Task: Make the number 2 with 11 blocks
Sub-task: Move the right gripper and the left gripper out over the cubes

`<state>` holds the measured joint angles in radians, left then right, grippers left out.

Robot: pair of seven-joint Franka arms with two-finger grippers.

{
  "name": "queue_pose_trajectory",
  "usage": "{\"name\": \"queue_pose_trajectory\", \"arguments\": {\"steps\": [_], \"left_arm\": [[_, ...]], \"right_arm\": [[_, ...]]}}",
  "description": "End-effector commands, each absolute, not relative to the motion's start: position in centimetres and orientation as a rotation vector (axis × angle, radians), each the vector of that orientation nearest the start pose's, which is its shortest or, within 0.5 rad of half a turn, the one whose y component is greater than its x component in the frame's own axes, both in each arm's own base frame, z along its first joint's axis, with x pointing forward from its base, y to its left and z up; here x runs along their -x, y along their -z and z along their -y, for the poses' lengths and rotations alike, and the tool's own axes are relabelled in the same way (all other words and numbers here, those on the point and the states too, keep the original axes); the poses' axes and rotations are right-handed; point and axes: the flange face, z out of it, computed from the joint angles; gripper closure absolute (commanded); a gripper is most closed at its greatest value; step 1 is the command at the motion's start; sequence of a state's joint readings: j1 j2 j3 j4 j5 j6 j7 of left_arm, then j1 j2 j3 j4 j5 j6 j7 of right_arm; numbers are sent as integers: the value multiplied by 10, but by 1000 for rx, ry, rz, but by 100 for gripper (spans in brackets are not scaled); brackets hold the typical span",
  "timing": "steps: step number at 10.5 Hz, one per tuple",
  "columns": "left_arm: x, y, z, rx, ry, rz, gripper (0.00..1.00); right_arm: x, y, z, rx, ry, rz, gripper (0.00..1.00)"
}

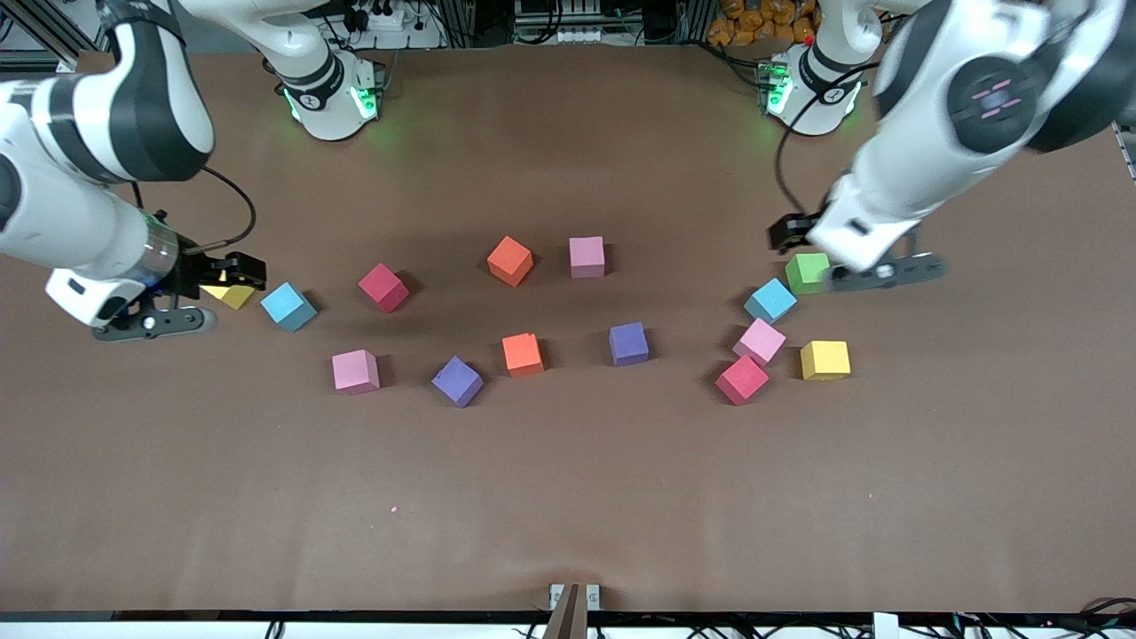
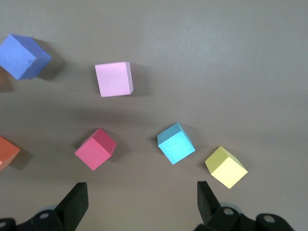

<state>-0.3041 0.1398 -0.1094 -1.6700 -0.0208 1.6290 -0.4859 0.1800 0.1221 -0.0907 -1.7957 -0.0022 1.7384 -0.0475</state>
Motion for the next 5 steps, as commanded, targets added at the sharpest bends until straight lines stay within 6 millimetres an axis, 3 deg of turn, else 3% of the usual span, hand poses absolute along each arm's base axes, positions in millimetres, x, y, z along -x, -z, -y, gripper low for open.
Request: {"name": "queue_pose_trajectory", "arguments": {"steps": [1,3,5], "left_arm": [[-531,-473,273,3074,-295,38,0],[-509,-444,312,3073,-291,-37,0],[-484,-404,347,3088,-276,-75,0]], "right_arm": [[-566,-438,-55,3117,-290,257,0],[-556,-395,-66,3102,-263,364,0],[-542,-369,-95,3091,-323,447,0]]}}
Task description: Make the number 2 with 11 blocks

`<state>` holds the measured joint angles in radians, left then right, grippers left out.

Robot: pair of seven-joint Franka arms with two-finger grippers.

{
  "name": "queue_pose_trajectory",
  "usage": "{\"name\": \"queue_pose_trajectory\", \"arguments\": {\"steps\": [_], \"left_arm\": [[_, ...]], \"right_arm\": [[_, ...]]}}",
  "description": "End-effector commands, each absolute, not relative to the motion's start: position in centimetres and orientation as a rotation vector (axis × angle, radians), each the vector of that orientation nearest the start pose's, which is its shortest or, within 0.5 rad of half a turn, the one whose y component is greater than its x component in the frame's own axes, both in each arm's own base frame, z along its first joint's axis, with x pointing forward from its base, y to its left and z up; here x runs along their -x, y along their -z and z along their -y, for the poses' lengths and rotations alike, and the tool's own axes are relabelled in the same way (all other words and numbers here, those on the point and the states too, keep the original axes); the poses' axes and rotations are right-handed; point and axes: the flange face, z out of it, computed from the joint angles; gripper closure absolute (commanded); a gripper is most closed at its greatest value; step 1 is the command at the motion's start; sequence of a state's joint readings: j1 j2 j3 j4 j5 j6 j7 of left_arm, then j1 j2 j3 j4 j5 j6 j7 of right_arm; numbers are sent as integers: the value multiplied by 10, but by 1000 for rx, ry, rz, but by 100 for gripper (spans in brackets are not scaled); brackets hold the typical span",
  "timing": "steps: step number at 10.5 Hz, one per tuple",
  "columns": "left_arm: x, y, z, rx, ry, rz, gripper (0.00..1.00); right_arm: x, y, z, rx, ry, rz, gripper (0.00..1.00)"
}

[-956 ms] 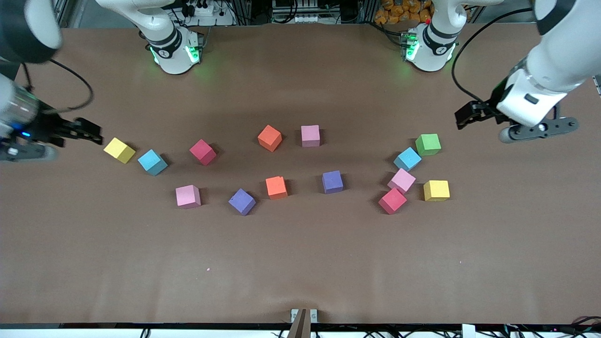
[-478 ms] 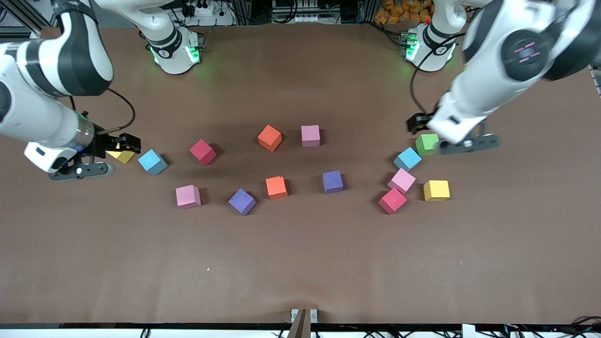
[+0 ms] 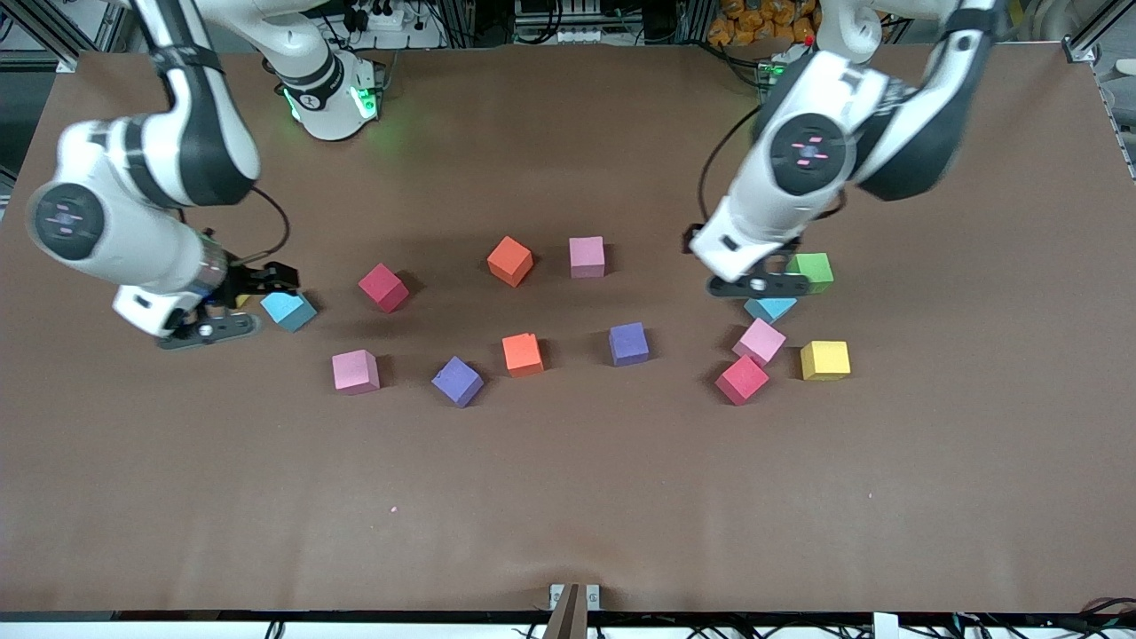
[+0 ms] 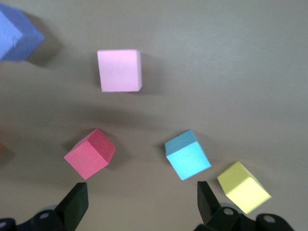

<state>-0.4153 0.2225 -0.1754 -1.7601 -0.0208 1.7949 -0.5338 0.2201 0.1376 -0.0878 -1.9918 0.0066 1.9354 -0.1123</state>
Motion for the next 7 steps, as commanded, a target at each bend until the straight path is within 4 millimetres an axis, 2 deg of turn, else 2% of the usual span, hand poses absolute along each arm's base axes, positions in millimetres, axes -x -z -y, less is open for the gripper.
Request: {"name": "queue_pose_trajectory", "arguments": {"steps": [1,3,4,6,7], "left_arm": [[-467,-382,368,3104,-255,-69,0],[-444,-343,403,3118,-254,-31,0],[-439,-330,416,3129,-245,7,0],[-425,-300,446,3158,-211,106,0],[-421,-287,454,3158,-199,167,0]], "right_arm": [[-534,-365,-120,3081,-348,523,0],[-515,-349,-149,3067,-406,617,0],[-506,-340,-159,3060,-438,652,0],[-482,-314,-171,3047,-503,709,0],[-471,-305,-175,3043,-479,737,0]]}}
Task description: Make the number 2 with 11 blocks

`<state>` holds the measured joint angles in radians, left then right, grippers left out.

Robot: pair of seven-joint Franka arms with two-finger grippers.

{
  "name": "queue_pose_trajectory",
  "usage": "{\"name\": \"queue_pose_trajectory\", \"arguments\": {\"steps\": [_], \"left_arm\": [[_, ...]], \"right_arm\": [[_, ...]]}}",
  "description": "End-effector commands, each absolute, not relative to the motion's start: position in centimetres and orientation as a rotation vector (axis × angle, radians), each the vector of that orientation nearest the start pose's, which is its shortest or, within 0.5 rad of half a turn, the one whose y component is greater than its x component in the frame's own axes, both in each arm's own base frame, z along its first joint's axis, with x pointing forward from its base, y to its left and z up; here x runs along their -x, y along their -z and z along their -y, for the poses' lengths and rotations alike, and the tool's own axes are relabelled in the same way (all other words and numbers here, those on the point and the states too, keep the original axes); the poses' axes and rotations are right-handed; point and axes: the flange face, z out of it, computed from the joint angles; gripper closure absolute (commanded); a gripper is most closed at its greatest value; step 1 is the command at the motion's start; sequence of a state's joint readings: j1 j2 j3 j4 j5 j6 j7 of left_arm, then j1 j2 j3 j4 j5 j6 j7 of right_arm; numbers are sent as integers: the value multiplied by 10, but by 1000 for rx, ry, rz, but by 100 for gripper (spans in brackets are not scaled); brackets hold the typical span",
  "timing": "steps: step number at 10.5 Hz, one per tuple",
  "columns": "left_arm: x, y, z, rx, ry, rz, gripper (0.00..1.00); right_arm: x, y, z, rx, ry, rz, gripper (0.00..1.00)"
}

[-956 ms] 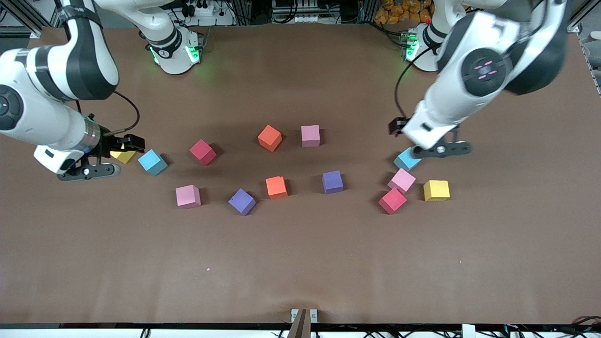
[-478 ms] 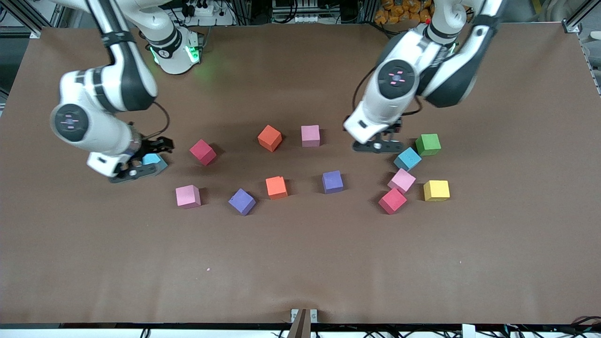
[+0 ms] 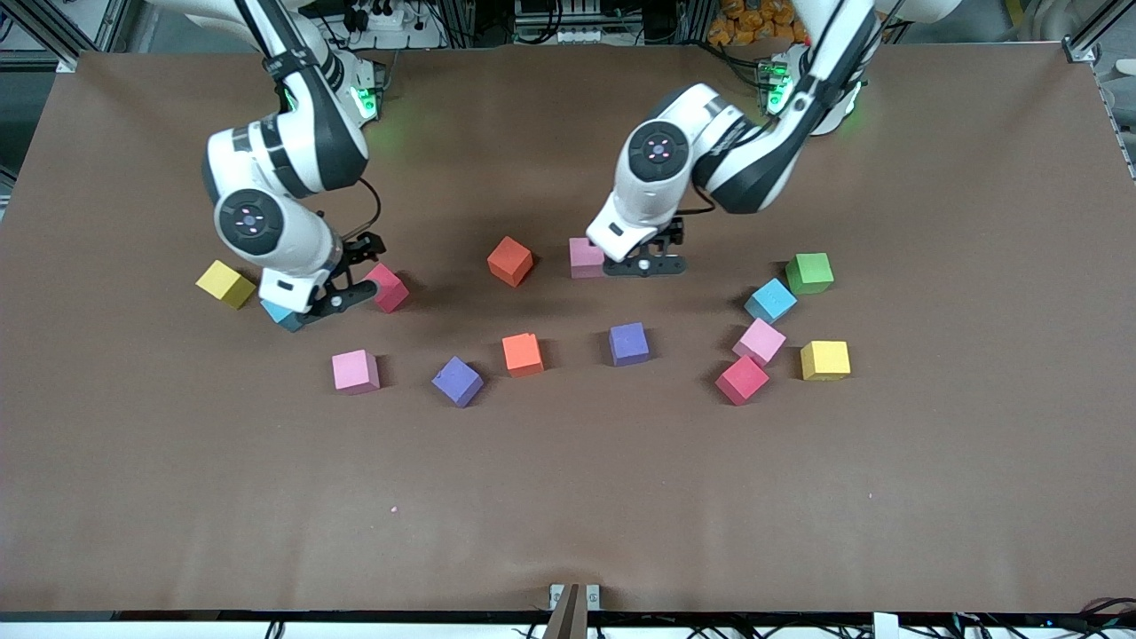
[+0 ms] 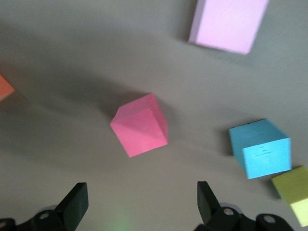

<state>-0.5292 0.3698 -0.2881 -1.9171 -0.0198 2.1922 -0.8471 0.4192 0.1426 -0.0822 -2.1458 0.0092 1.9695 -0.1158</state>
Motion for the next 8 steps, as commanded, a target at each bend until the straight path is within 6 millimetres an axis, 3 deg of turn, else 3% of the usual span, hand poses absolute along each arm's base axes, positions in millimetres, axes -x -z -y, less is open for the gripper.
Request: {"name": "queue_pose_trajectory", "arguments": {"steps": [1,3,4,8], "left_arm": [[-417,-280,461,3163,-190,237,0],[-407,-262,476,3170,-189,304,0],[-404,-255,481,3184,-181,323,0],[-393,-234,495,3192,-191,330,0]], "right_arm": [[-468,-303,-177,3027,-463,792,0],[-474,-300,-165,2951,-450,956,0],[-475,-296,-161,2913,-435,947,0],[-462,-277,-171,2903,-362,991,0]]}}
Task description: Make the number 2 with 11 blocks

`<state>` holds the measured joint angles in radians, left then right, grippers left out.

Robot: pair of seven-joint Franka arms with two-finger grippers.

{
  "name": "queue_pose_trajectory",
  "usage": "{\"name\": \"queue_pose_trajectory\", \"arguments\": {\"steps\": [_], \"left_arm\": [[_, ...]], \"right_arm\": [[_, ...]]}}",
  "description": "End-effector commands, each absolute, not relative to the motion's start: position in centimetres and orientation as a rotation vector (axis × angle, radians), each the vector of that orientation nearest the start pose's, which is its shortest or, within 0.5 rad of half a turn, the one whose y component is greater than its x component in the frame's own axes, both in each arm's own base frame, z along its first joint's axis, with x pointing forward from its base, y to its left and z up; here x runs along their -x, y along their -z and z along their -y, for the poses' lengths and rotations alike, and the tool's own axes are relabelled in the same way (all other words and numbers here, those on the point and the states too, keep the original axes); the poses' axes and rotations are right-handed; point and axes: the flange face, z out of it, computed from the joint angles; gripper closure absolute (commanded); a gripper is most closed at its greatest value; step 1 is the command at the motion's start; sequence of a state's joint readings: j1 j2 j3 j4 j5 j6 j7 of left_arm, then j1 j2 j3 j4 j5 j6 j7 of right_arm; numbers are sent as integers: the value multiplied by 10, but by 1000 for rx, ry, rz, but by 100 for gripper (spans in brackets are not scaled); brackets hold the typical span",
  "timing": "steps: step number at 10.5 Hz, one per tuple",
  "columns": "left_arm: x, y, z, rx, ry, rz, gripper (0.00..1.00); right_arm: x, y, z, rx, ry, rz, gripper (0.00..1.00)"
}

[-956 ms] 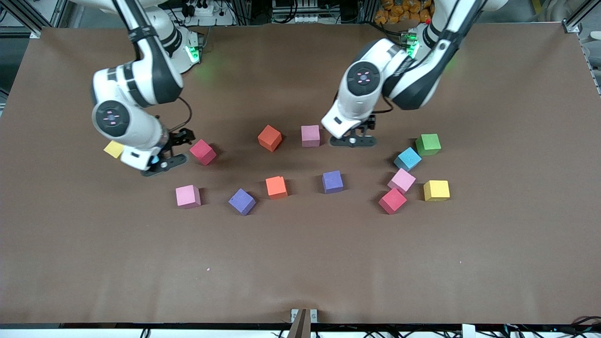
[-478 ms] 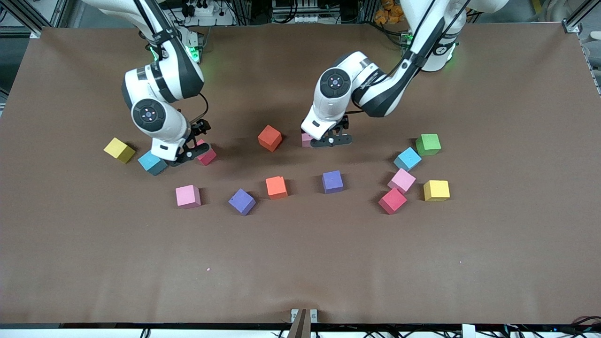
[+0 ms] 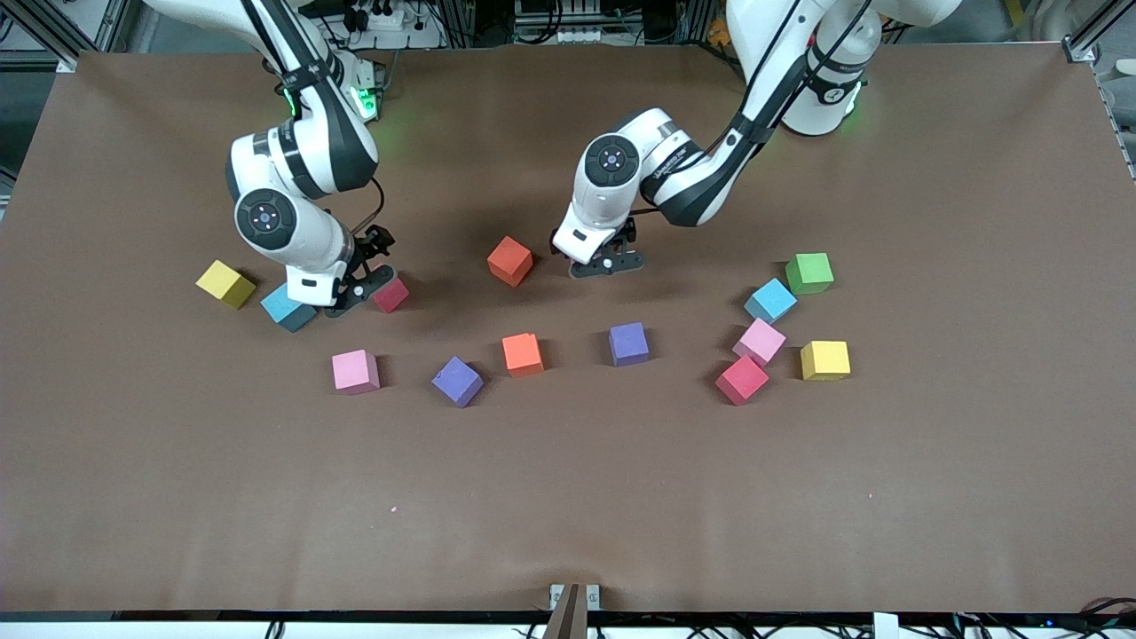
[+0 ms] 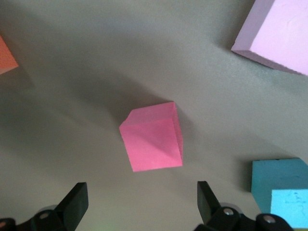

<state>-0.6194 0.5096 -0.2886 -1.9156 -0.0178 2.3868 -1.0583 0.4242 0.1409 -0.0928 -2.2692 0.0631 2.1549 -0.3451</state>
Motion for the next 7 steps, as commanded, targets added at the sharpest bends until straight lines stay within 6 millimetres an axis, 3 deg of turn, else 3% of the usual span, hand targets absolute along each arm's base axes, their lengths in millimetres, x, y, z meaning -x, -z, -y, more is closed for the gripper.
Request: {"name": "queue_pose_trajectory", "arguments": {"steps": [1,7], "left_arm": [[-393,-231,495,3191,-179,313,0],[-389,-199,499,3193,-118,207,0]], "right_arm": [[-459,-277,-181,2888,-348,1042,0],[-462,-239,-174,2870,-221,1152,0]]}}
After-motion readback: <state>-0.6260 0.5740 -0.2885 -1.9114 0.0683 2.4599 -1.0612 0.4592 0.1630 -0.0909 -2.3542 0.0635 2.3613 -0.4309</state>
